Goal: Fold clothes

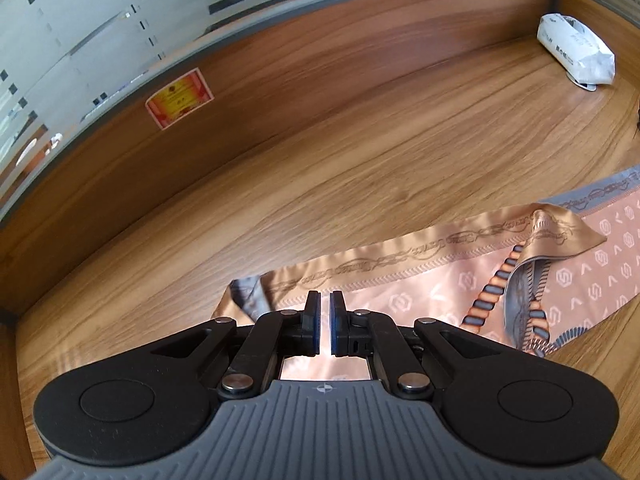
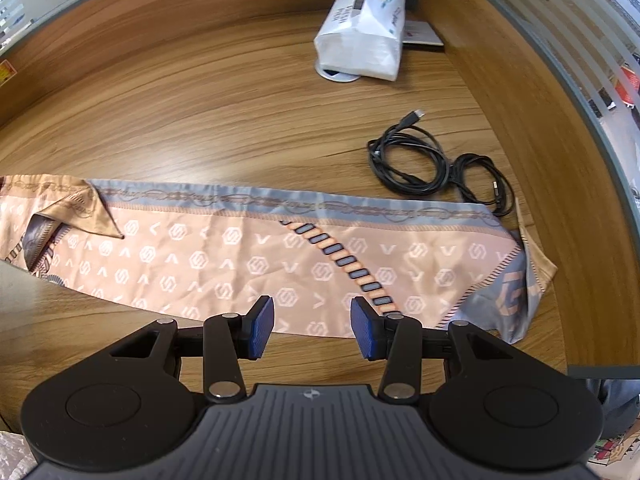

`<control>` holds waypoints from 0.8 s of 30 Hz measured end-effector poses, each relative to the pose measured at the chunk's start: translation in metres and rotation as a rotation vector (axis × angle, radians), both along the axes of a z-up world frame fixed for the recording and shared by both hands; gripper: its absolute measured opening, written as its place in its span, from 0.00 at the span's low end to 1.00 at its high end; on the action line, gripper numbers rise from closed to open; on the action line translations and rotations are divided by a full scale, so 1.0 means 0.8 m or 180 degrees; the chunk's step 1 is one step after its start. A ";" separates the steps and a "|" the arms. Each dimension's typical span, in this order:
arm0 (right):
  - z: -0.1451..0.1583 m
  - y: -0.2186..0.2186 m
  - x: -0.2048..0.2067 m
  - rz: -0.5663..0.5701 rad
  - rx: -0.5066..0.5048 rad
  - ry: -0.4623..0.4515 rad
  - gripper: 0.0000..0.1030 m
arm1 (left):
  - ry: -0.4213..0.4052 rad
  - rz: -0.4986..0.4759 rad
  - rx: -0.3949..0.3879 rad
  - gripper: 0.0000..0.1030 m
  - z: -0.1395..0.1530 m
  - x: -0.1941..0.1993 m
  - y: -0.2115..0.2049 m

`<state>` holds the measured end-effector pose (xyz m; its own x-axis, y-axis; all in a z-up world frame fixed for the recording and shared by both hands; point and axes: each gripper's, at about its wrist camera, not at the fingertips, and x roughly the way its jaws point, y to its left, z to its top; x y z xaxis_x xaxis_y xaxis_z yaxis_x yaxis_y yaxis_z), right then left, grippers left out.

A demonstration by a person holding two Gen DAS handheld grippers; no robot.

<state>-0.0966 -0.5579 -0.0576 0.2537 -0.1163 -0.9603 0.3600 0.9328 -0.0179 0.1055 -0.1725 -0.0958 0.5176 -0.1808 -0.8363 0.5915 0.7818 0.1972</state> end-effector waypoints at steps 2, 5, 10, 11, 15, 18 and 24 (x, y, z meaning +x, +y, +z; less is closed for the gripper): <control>0.000 0.005 0.001 0.0015 0.0014 -0.0001 0.47 | 0.0040 -0.0028 0.0001 0.06 -0.003 -0.005 0.001; -0.001 0.009 0.001 0.0037 0.0027 0.0001 0.48 | 0.0092 -0.0075 0.0003 0.07 -0.008 -0.016 -0.001; -0.001 0.009 0.001 0.0048 0.0055 0.0005 0.50 | 0.0215 -0.0171 -0.0060 0.29 -0.019 -0.038 -0.005; -0.002 0.009 0.000 0.0045 0.0064 0.0008 0.52 | 0.0233 -0.0199 -0.0080 0.38 -0.020 -0.041 -0.008; -0.004 0.010 -0.001 0.0043 0.0120 0.0002 0.54 | 0.0272 -0.0317 -0.0152 0.50 -0.025 -0.051 -0.019; -0.006 0.012 -0.002 0.0031 0.0151 -0.0009 0.55 | 0.0300 -0.0423 -0.0164 0.51 -0.028 -0.059 -0.033; -0.012 0.017 -0.005 -0.0004 0.0253 -0.0041 0.58 | 0.0314 -0.0679 -0.0163 0.51 -0.034 -0.076 -0.058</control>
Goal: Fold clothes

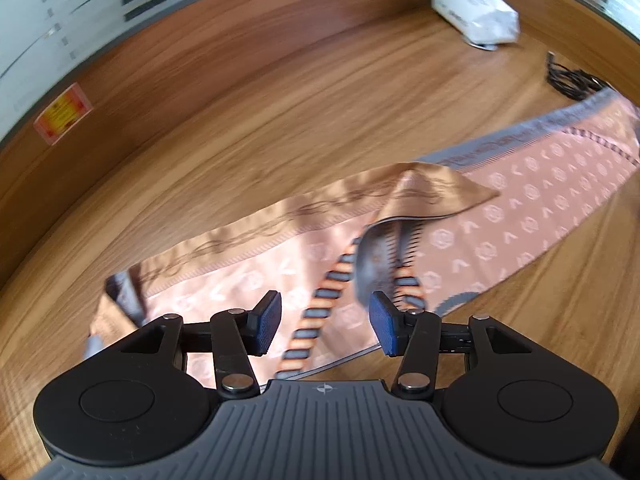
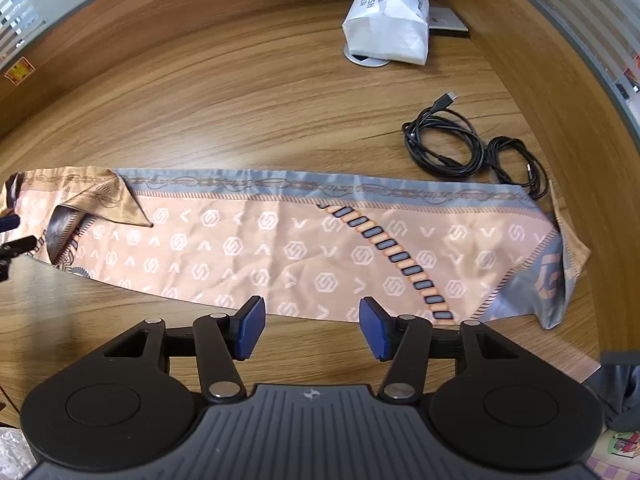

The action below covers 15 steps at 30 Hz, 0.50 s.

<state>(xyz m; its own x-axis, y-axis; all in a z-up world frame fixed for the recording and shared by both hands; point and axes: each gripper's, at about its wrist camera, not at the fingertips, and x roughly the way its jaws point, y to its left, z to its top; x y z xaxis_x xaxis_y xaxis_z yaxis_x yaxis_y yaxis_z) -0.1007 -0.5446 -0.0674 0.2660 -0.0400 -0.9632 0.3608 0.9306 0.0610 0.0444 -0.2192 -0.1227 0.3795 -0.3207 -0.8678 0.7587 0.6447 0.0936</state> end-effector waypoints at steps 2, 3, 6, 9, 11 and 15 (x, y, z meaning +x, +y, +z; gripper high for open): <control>-0.002 0.001 -0.001 -0.0006 0.0023 -0.0004 0.58 | 0.0014 -0.0049 -0.0001 0.51 -0.002 -0.002 -0.008; -0.003 0.002 -0.001 -0.0009 0.0035 -0.0006 0.58 | 0.0023 -0.0062 -0.0001 0.51 -0.004 -0.003 -0.011; -0.003 0.006 -0.003 -0.0031 0.0066 -0.0015 0.58 | 0.0059 -0.0074 0.0008 0.51 -0.010 -0.003 -0.022; -0.001 0.008 -0.004 -0.0046 0.0104 -0.0043 0.60 | 0.0104 -0.0066 0.0057 0.51 -0.018 0.000 -0.032; 0.001 0.009 -0.005 -0.0047 0.0113 -0.0061 0.60 | 0.0148 -0.0048 0.0128 0.50 -0.025 0.002 -0.039; 0.004 0.013 -0.006 -0.0024 0.0102 -0.0068 0.60 | 0.0187 -0.0043 0.0156 0.20 -0.031 0.003 -0.045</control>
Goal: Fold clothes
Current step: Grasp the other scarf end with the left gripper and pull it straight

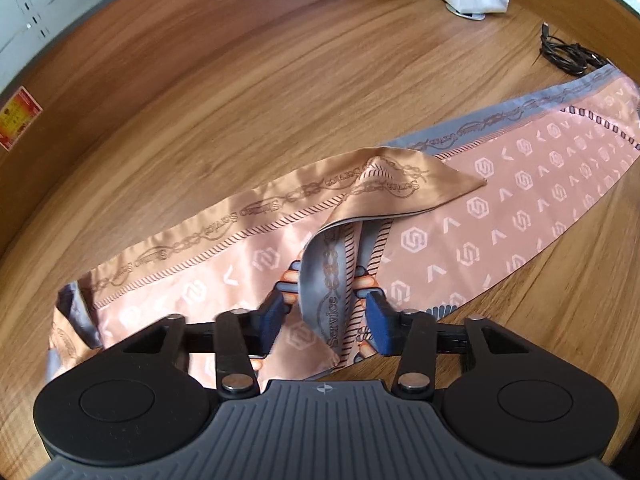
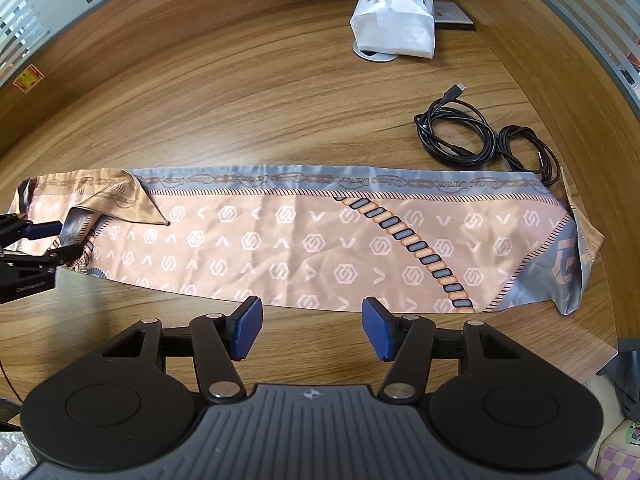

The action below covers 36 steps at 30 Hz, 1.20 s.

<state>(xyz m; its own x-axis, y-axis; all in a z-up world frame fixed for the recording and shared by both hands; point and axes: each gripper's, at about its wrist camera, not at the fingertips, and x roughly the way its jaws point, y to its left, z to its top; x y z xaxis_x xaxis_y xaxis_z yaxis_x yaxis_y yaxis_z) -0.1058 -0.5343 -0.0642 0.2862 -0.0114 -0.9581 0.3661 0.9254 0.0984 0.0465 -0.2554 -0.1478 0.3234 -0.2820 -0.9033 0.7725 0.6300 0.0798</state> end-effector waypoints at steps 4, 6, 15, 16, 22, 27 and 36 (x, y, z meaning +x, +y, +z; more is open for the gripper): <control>0.004 0.006 -0.002 0.0054 -0.0026 0.0013 0.61 | -0.0178 -0.0020 -0.0010 0.03 0.003 -0.007 0.000; 0.006 0.008 -0.003 0.0065 -0.0035 0.0022 0.61 | -0.0262 0.0015 -0.0047 0.03 0.007 -0.009 0.004; 0.005 0.028 0.006 0.0163 -0.0050 0.0045 0.61 | -0.0571 0.0521 -0.0188 0.02 0.043 0.020 0.063; 0.006 0.032 0.009 0.0181 -0.0055 0.0040 0.61 | -0.0591 0.0592 -0.0196 0.02 0.047 0.026 0.072; 0.010 0.053 0.023 0.0291 -0.0086 0.0015 0.61 | -0.0684 0.1137 -0.0109 0.02 0.060 0.076 0.140; 0.014 0.071 0.035 0.0382 -0.0112 -0.0006 0.61 | -0.0799 0.1345 0.0034 0.03 0.062 0.105 0.192; 0.021 0.115 0.067 0.0574 -0.0153 -0.0023 0.61 | -0.0953 0.1582 0.0278 0.03 0.058 0.151 0.288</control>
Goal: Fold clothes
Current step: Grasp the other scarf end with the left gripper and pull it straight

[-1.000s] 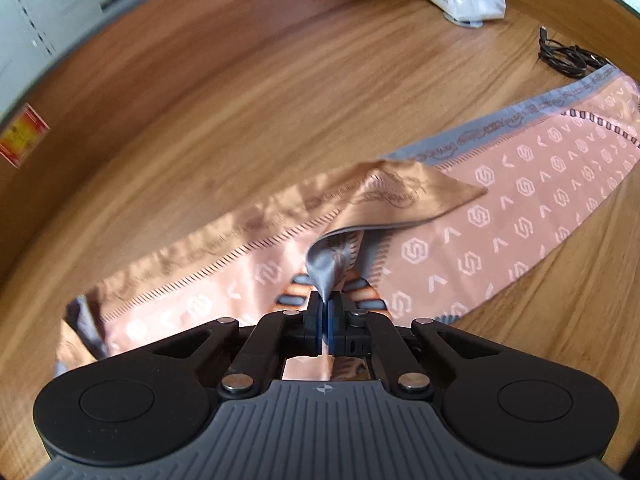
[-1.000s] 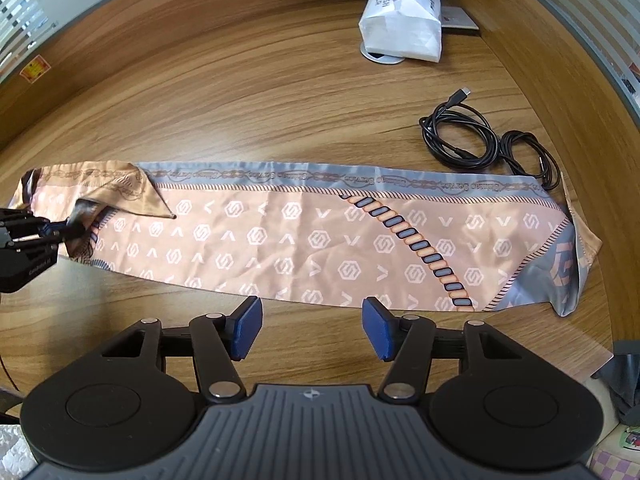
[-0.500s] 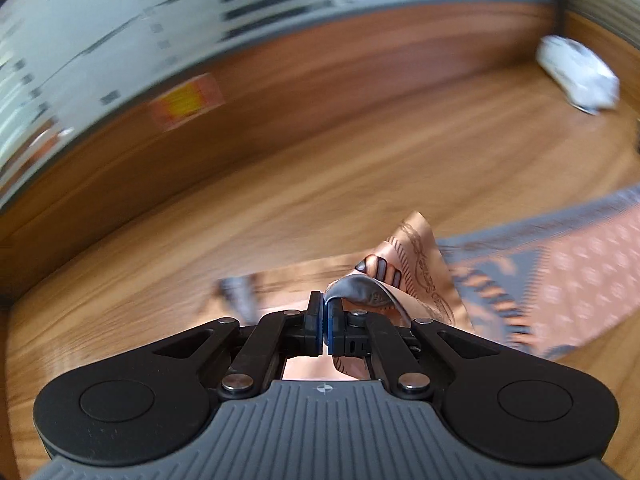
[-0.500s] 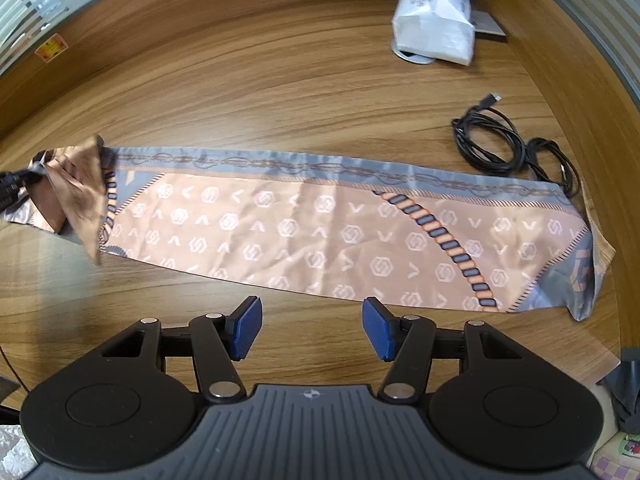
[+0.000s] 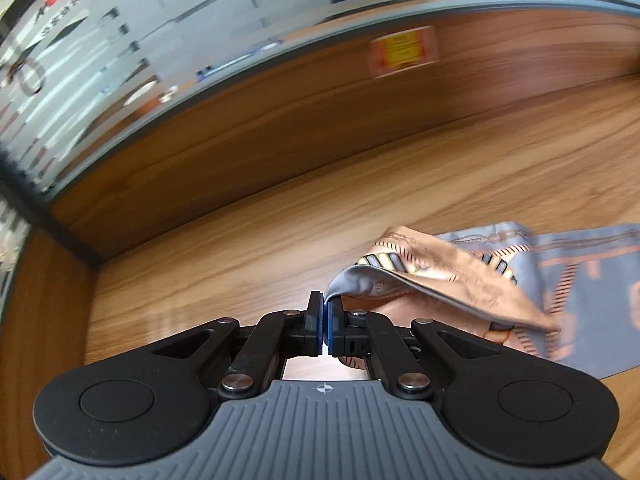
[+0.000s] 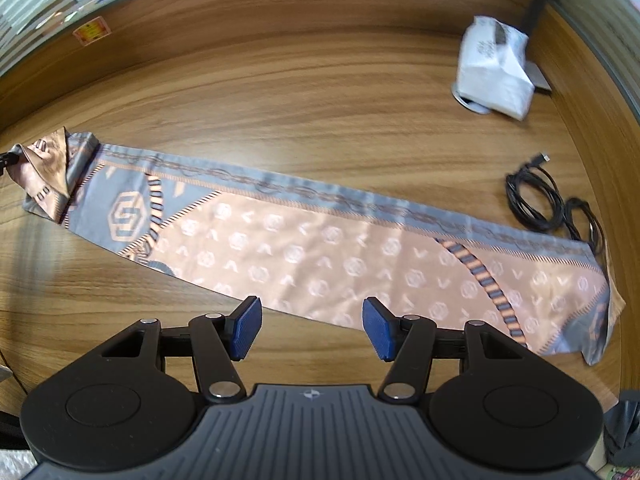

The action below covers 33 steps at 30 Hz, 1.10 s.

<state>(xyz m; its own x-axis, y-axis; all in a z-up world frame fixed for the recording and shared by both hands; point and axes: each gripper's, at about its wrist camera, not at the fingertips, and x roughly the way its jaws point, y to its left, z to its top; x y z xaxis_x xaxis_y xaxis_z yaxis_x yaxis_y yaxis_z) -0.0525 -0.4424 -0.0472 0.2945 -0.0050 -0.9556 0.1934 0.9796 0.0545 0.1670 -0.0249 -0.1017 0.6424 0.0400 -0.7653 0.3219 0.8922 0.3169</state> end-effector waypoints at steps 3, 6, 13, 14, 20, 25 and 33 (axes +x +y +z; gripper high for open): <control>-0.003 0.015 0.013 0.0085 0.0014 0.0020 0.61 | -0.0021 0.0144 0.0105 0.03 -0.002 0.015 0.035; -0.005 0.029 0.025 0.0167 0.0027 0.0039 0.61 | -0.0043 0.0289 0.0209 0.03 -0.005 0.031 0.071; -0.012 0.057 0.054 0.0328 0.0048 0.0085 0.61 | -0.0074 0.0543 0.0472 0.03 -0.012 0.063 0.139; -0.013 0.061 0.058 0.0351 0.0051 0.0091 0.61 | -0.0074 0.0556 0.0512 0.03 -0.014 0.065 0.146; -0.017 0.079 0.076 0.0434 0.0062 0.0128 0.61 | -0.0080 0.0589 0.0668 0.04 -0.022 0.082 0.169; -0.019 0.087 0.085 0.0436 0.0060 0.0156 0.61 | -0.0119 0.0659 0.0821 0.04 -0.026 0.103 0.182; -0.030 0.105 0.097 0.0468 0.0059 0.0249 0.61 | -0.0113 0.0759 0.0899 0.05 -0.022 0.134 0.206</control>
